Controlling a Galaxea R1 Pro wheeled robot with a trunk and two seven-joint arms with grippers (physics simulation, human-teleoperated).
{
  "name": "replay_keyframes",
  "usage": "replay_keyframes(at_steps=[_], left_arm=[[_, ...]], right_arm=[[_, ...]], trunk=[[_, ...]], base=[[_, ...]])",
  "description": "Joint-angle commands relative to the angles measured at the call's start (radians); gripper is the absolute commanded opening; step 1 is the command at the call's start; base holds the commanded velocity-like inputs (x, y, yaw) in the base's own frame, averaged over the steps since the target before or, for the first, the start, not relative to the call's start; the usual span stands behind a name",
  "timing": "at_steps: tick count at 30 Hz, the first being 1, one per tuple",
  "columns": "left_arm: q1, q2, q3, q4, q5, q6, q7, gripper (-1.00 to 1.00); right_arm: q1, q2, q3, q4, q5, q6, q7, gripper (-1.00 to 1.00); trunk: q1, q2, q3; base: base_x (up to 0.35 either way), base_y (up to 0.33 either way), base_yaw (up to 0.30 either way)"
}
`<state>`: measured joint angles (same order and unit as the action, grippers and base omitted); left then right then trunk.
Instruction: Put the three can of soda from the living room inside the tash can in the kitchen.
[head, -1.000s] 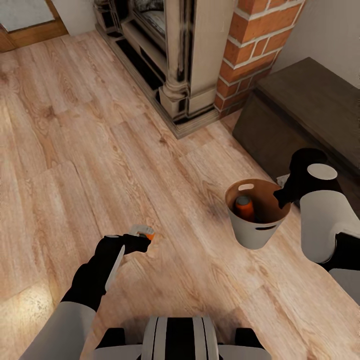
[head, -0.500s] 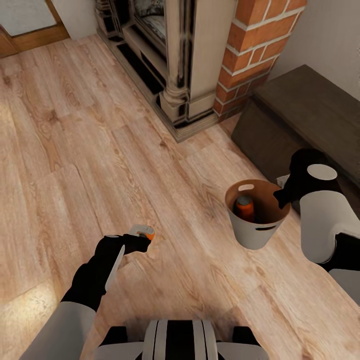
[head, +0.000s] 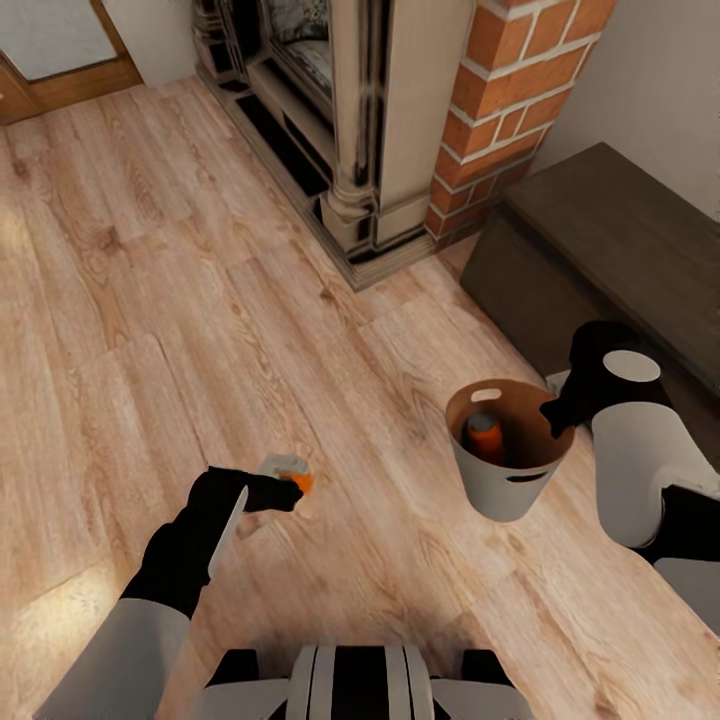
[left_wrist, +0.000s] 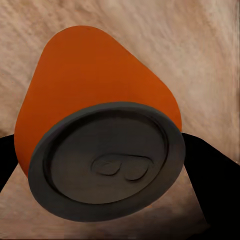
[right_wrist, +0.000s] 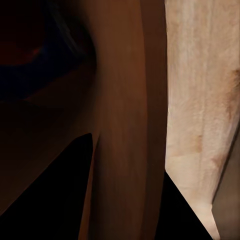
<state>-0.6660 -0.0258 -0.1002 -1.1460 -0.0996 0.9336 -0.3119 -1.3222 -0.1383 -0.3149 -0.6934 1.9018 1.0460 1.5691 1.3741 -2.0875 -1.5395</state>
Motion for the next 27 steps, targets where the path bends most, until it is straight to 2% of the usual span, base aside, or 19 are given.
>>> replay_keyframes(at_steps=[1, 2, 3, 4, 5, 6, 7, 9, 10, 13, 15, 16, 19, 20, 23, 24, 25, 27], left_arm=[[-0.017, 0.002, 0.0, -0.001, -0.001, 0.044, -0.034, -1.0], [-0.03, 0.003, 0.0, -0.002, 0.0, 0.061, -0.055, -1.0], [-0.068, 0.005, 0.0, -0.002, -0.002, 0.087, -0.107, -1.0], [-0.116, 0.013, 0.0, 0.002, -0.005, 0.106, -0.165, -1.0], [-0.142, 0.02, 0.0, 0.005, -0.006, 0.112, -0.196, -1.0], [-0.219, 0.051, 0.0, 0.02, -0.008, 0.114, -0.293, -1.0], [-0.243, 0.064, 0.0, 0.03, -0.009, 0.114, -0.326, -1.0], [-0.336, 0.129, 0.001, 0.093, -0.011, 0.114, -0.458, -1.0], [-0.36, 0.145, 0.001, 0.111, -0.011, 0.114, -0.492, -1.0], [-0.496, 0.225, 0.001, 0.23, -0.013, 0.114, -0.697, -1.0], [-0.572, 0.258, 0.001, 0.275, -0.015, 0.114, -0.789, -1.0], [-0.619, 0.274, -0.001, 0.292, -0.015, 0.114, -0.85, -1.0], [-0.676, 0.288, -0.01, 0.313, -0.016, 0.114, -0.932, -1.0], [-0.705, 0.291, -0.02, 0.327, -0.016, 0.114, -0.977, -1.0], [-0.775, 0.294, -0.058, 0.361, -0.016, 0.114, -1.073, -1.0], [-0.822, 0.29, -0.109, 0.384, -0.016, 0.114, -1.148, -1.0], [-0.835, 0.289, -0.128, 0.391, -0.016, 0.114, -1.169, -1.0], [-0.871, 0.281, -0.198, 0.413, -0.017, 0.114, -1.226, -1.0]], right_arm=[[0.002, 0.001, -0.004, 0.0, -0.004, 0.001, 0.002, -1.0], [0.002, 0.001, -0.006, 0.0, -0.004, 0.001, 0.002, -1.0], [0.003, 0.002, -0.008, 0.0, -0.012, 0.001, 0.002, -1.0], [0.004, 0.004, -0.009, 0.0, -0.034, 0.001, 0.002, -1.0], [0.004, 0.005, -0.01, 0.0, -0.051, 0.001, 0.002, -1.0], [0.005, 0.012, -0.009, 0.001, -0.106, 0.001, 0.002, -1.0], [0.007, 0.016, -0.008, 0.001, -0.122, 0.001, 0.002, -1.0], [0.02, 0.031, -0.006, 0.002, -0.16, 0.001, 0.002, -1.0], [0.025, 0.035, -0.005, 0.002, -0.165, 0.001, 0.002, -1.0], [0.045, 0.056, -0.007, 0.003, -0.182, 0.001, -0.005, -1.0], [0.059, 0.073, -0.007, 0.003, -0.186, 0.001, -0.013, -1.0], [0.066, 0.091, -0.008, 0.005, -0.187, 0.001, -0.032, -1.0], [0.075, 0.125, -0.011, 0.012, -0.192, 0.001, -0.085, -1.0], [0.085, 0.142, -0.012, 0.014, -0.203, 0.001, -0.114, -1.0], [0.102, 0.169, -0.012, 0.015, -0.245, 0.001, -0.172, -1.0], [0.109, 0.185, -0.012, 0.018, -0.282, 0.001, -0.221, -1.0], [0.111, 0.19, -0.012, 0.018, -0.295, 0.001, -0.238, -1.0], [0.115, 0.21, -0.011, 0.02, -0.34, 0.001, -0.296, -1.0]], trunk=[[-0.004, 0.007, 0.003], [-0.008, 0.014, 0.006], [-0.012, 0.021, 0.01], [-0.015, 0.028, 0.013], [-0.019, 0.035, 0.016], [-0.023, 0.042, 0.019], [-0.027, 0.049, 0.022], [-0.035, 0.063, 0.028], [-0.038, 0.07, 0.031], [-0.05, 0.091, 0.041], [-0.058, 0.105, 0.047], [-0.061, 0.112, 0.05], [-0.073, 0.133, 0.06], [-0.077, 0.14, 0.063], [-0.088, 0.161, 0.072], [-0.092, 0.168, 0.075], [-0.096, 0.175, 0.078], [-0.104, 0.189, 0.085]], base=[[0.0, 0.0, 0.0], [0.0, 0.0, 0.0], [0.0, 0.0, 0.0], [0.0, 0.0, 0.0], [0.0, 0.0, 0.0], [0.0, 0.0, 0.0], [0.0, 0.0, 0.0], [0.0, 0.0, 0.0], [0.0, 0.0, 0.0], [0.0, 0.0, 0.0], [0.0, 0.0, 0.0], [0.0, 0.0, 0.0], [0.0, 0.0, 0.0], [0.0, 0.0, 0.0], [0.0, 0.0, 0.0], [0.0, 0.0, 0.0], [0.0, 0.0, 0.0], [0.0, 0.0, 0.0]])
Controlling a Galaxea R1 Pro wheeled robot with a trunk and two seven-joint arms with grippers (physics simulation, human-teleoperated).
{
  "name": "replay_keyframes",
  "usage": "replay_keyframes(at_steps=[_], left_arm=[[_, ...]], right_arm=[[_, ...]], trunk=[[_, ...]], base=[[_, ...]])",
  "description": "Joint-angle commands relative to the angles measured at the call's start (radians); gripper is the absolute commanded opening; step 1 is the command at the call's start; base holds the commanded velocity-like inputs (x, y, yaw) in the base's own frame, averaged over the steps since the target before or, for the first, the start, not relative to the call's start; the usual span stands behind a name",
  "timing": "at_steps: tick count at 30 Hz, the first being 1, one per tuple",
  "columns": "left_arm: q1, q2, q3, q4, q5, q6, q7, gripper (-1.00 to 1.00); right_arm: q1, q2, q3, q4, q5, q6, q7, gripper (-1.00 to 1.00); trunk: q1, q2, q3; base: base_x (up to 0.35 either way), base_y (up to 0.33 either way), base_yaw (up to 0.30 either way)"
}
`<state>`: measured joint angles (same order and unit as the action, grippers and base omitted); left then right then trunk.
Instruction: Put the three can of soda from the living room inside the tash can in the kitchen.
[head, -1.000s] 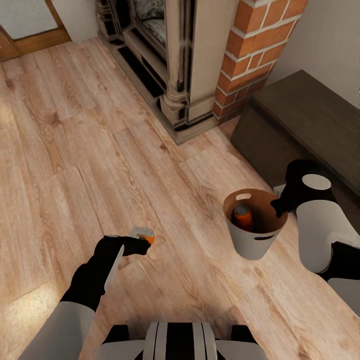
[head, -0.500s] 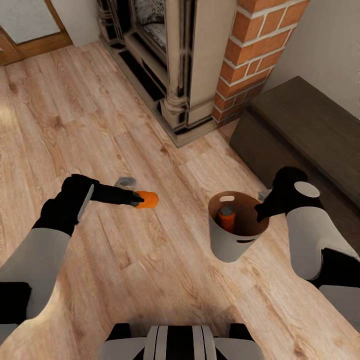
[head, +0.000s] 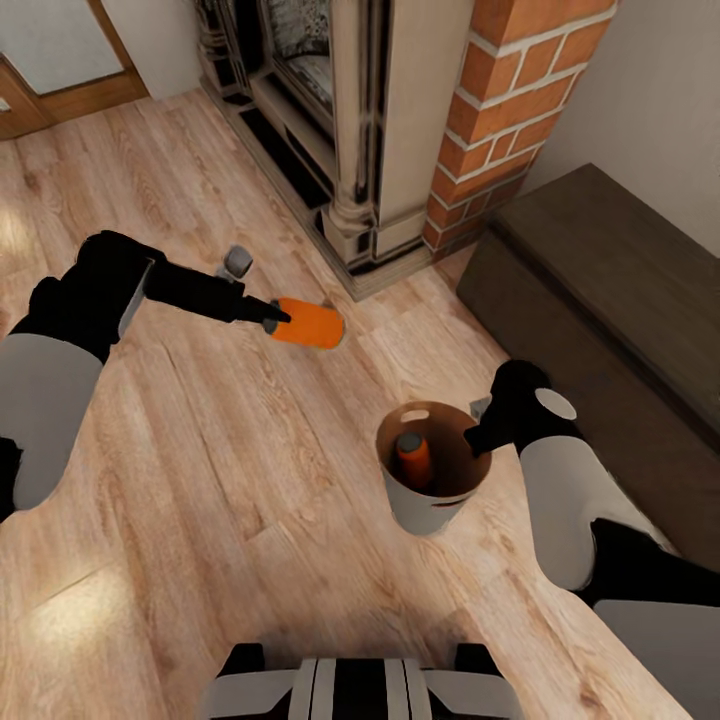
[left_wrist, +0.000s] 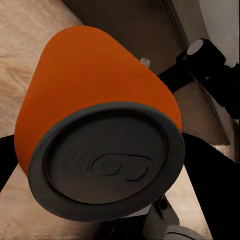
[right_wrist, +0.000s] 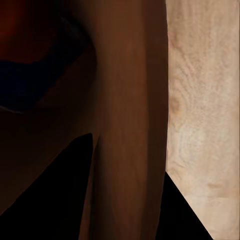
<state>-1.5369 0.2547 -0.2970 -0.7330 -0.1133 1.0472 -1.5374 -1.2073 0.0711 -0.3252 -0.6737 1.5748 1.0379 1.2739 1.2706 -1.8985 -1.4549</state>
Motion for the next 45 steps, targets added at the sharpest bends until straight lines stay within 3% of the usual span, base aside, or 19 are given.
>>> replay_keyframes(at_steps=[1, 3, 6, 9, 14, 17, 19, 20, 23, 28, 31, 38, 45], left_arm=[[-0.006, -0.004, -0.014, 0.004, -0.003, 0.0, -0.008, -1.0], [-0.018, -0.027, -0.045, 0.012, -0.003, 0.0, -0.027, -1.0], [-0.026, -0.082, -0.079, 0.019, -0.003, 0.0, -0.033, -1.0], [-0.035, -0.138, -0.17, 0.03, -0.003, 0.0, -0.033, -1.0], [-0.06, -0.22, -0.266, 0.054, -0.006, 0.0, -0.033, -1.0], [-0.063, -0.243, -0.382, 0.066, -0.007, 0.0, -0.033, -1.0], [-0.064, -0.253, -0.425, 0.069, -0.008, 0.0, -0.033, -1.0], [-0.064, -0.269, -0.444, 0.073, -0.008, 0.0, -0.033, -1.0], [-0.064, -0.314, -0.47, 0.107, -0.008, 0.0, -0.025, -1.0], [-0.064, -0.329, -0.478, 0.123, -0.008, 0.0, -0.012, -1.0], [-0.061, -0.351, -0.482, 0.126, -0.008, 0.0, 0.03, -1.0], [-0.053, -0.372, -0.492, 0.128, -0.008, 0.0, 0.083, -1.0], [-0.033, -0.384, -0.506, 0.125, -0.058, 0.0, 0.093, -1.0]], right_arm=[[0.001, 0.005, 0.001, 0.001, -0.021, 0.009, -0.011, -1.0], [0.002, 0.017, 0.007, 0.001, -0.041, 0.009, -0.037, -1.0], [0.002, 0.039, 0.014, -0.001, -0.051, 0.009, -0.052, -1.0], [0.001, 0.057, 0.016, -0.003, -0.053, 0.009, -0.057, -1.0], [-0.001, 0.086, 0.04, -0.006, -0.054, 0.009, -0.062, -1.0], [-0.001, 0.094, 0.062, -0.009, -0.055, 0.009, -0.063, -1.0], [-0.002, 0.095, 0.066, -0.01, -0.055, 0.009, -0.063, -1.0], [-0.002, 0.098, 0.068, -0.01, -0.055, 0.009, -0.063, -1.0], [-0.004, 0.103, 0.072, -0.011, -0.055, 0.009, -0.064, -1.0], [-0.006, 0.103, 0.073, -0.012, -0.055, 0.009, -0.063, -1.0], [-0.009, 0.103, 0.074, -0.013, -0.056, 0.009, -0.062, -1.0], [-0.021, 0.103, 0.074, -0.016, -0.055, 0.009, -0.058, -1.0], [-0.041, 0.103, 0.074, -0.018, -0.055, 0.009, -0.053, -1.0]], trunk=[[-0.004, 0.007, 0.003], [-0.012, 0.021, 0.009], [-0.023, 0.042, 0.019], [-0.027, 0.049, 0.022], [-0.027, 0.049, 0.022], [-0.027, 0.049, 0.022], [-0.027, 0.049, 0.022], [-0.027, 0.049, 0.022], [-0.027, 0.049, 0.022], [-0.027, 0.049, 0.022], [-0.027, 0.049, 0.022], [-0.027, 0.049, 0.022], [-0.027, 0.049, 0.022]], base=[[0.0, 0.0, 0.0], [0.0, 0.0, 0.0], [0.0, 0.0, 0.0], [0.0, 0.0, 0.0], [0.0, 0.0, 0.0], [0.0, 0.0, 0.0], [0.0, 0.0, 0.0], [0.0, 0.0, 0.0], [0.0, 0.0, 0.0], [0.0, 0.0, 0.0], [0.0, 0.0, 0.0], [0.0, 0.0, 0.0], [0.0, 0.0, 0.0]])
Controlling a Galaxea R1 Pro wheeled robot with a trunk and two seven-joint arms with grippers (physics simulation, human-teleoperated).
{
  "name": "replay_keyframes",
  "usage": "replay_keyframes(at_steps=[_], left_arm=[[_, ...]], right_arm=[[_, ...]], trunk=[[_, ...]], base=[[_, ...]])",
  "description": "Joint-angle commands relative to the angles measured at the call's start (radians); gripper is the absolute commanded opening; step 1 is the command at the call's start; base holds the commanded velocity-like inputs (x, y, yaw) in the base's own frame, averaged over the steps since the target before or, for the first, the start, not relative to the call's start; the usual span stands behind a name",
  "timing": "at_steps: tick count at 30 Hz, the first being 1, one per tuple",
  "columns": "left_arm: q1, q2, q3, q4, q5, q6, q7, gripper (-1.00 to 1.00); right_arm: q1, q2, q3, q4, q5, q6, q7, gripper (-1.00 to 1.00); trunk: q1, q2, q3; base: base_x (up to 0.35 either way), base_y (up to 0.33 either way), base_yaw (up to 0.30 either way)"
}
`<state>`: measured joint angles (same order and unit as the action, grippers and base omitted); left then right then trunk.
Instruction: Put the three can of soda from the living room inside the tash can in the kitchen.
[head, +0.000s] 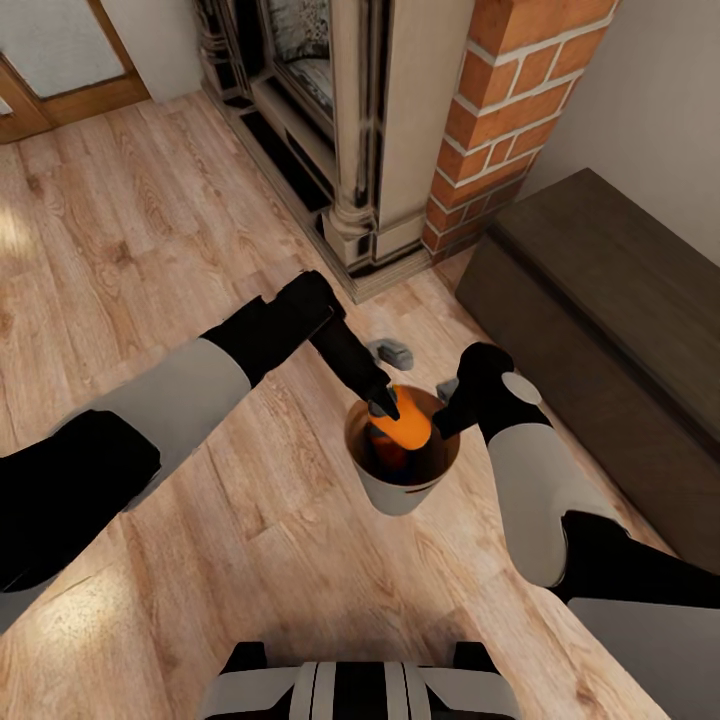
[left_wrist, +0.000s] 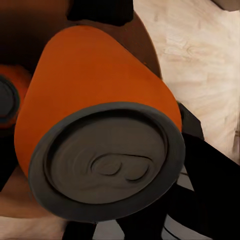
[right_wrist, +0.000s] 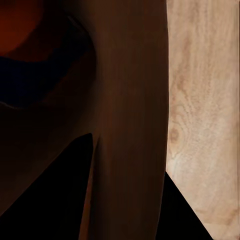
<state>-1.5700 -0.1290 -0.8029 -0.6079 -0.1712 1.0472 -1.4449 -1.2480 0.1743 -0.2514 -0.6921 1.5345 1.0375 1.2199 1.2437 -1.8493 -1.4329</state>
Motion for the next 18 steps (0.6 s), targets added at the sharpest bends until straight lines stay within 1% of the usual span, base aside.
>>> replay_keyframes(at_steps=[1, 3, 5, 8, 10, 15, 18], left_arm=[[0.009, -0.001, -0.001, -0.002, -0.003, 0.0, 0.001, -1.0], [0.019, -0.001, -0.011, -0.004, -0.006, 0.0, 0.001, -1.0], [0.026, -0.002, -0.053, -0.005, -0.007, 0.0, 0.001, -1.0], [0.043, -0.005, -0.07, -0.007, -0.007, 0.0, 0.001, -1.0], [0.059, -0.008, -0.077, -0.008, -0.008, 0.0, 0.005, -1.0], [0.068, -0.011, -0.081, -0.009, -0.006, 0.0, 0.031, -1.0], [0.078, -0.012, -0.082, -0.009, -0.006, 0.0, 0.039, -1.0]], right_arm=[[-0.002, 0.0, 0.0, 0.0, -0.014, 0.01, 0.001, -1.0], [-0.003, 0.0, 0.0, 0.0, -0.014, 0.01, 0.001, -1.0], [-0.008, 0.0, 0.0, 0.0, -0.014, 0.01, 0.001, -1.0], [-0.014, 0.0, 0.0, 0.0, -0.015, 0.01, 0.002, -1.0], [-0.026, 0.0, 0.0, 0.0, -0.016, 0.01, 0.004, -1.0], [-0.049, 0.0, 0.0, 0.0, -0.015, 0.01, 0.04, -1.0], [-0.056, 0.0, 0.0, 0.0, -0.015, 0.01, 0.05, -1.0]], trunk=[[0.0, 0.0, 0.0], [0.0, 0.0, 0.0], [0.0, 0.0, 0.0], [0.0, 0.0, 0.0], [0.0, 0.0, 0.0], [0.0, 0.0, 0.0], [0.0, 0.0, 0.0]], base=[[0.0, 0.0, 0.0], [0.0, 0.0, 0.0], [0.0, 0.0, 0.0], [0.0, 0.0, 0.0], [0.0, 0.0, 0.0], [0.0, 0.0, 0.0], [0.0, 0.0, 0.0]])
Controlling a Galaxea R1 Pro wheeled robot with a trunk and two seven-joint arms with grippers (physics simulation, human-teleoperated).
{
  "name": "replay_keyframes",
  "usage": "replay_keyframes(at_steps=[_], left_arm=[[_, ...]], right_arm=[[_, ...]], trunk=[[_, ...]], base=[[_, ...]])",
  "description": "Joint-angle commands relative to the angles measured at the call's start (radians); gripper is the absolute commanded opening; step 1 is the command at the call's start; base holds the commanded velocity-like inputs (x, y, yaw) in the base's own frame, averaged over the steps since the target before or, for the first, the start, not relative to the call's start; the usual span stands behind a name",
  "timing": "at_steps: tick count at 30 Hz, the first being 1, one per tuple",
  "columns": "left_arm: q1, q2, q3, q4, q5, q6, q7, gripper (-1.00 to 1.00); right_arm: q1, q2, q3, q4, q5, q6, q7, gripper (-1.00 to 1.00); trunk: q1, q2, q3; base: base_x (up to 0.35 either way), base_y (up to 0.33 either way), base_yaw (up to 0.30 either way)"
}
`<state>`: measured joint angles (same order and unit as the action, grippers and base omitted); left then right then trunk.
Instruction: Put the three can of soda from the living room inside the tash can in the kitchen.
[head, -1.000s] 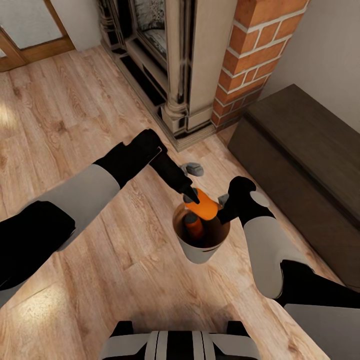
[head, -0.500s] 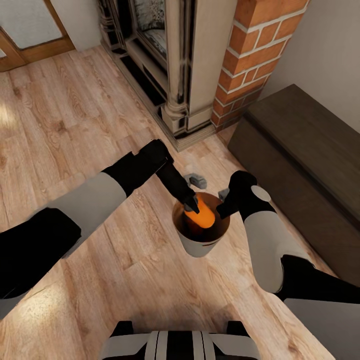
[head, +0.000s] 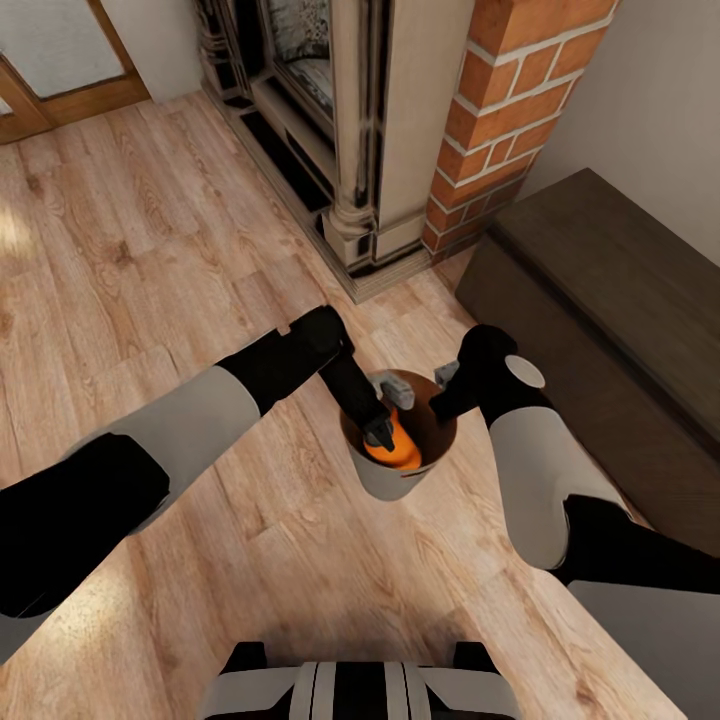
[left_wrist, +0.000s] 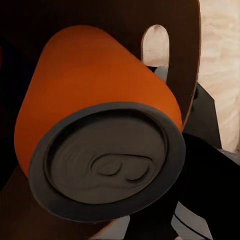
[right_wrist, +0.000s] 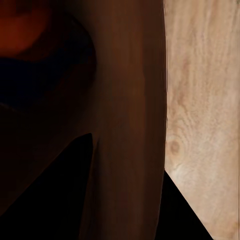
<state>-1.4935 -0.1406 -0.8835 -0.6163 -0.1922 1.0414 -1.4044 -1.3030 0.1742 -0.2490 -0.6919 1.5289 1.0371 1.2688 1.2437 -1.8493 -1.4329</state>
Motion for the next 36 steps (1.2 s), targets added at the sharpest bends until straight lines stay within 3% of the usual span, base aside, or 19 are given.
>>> replay_keyframes(at_steps=[1, 22, 23, 36], left_arm=[[0.006, 0.0, -0.001, -0.001, 0.014, 0.006, 0.0, -1.0], [0.013, -0.004, -0.002, -0.002, 0.017, 0.006, 0.041, -1.0], [0.013, -0.004, -0.002, -0.002, 0.017, 0.006, 0.041, 1.0], [0.013, 0.006, 0.004, -0.003, 0.016, 0.006, 0.053, 1.0]], right_arm=[[-0.003, 0.0, -0.003, 0.0, -0.009, 0.01, 0.003, -1.0], [-0.01, 0.0, 0.0, 0.001, -0.012, 0.01, 0.021, -1.0], [-0.01, 0.0, 0.0, 0.001, -0.012, 0.01, 0.022, -1.0], [-0.01, 0.0, -0.001, 0.002, -0.012, 0.01, 0.026, -1.0]], trunk=[[0.0, 0.0, 0.0], [0.0, 0.0, 0.0], [0.0, 0.0, 0.0], [0.0, 0.0, 0.0]], base=[[0.0, 0.0, 0.0], [0.0, 0.0, 0.0], [0.0, 0.0, 0.0], [0.0, 0.0, 0.0]])
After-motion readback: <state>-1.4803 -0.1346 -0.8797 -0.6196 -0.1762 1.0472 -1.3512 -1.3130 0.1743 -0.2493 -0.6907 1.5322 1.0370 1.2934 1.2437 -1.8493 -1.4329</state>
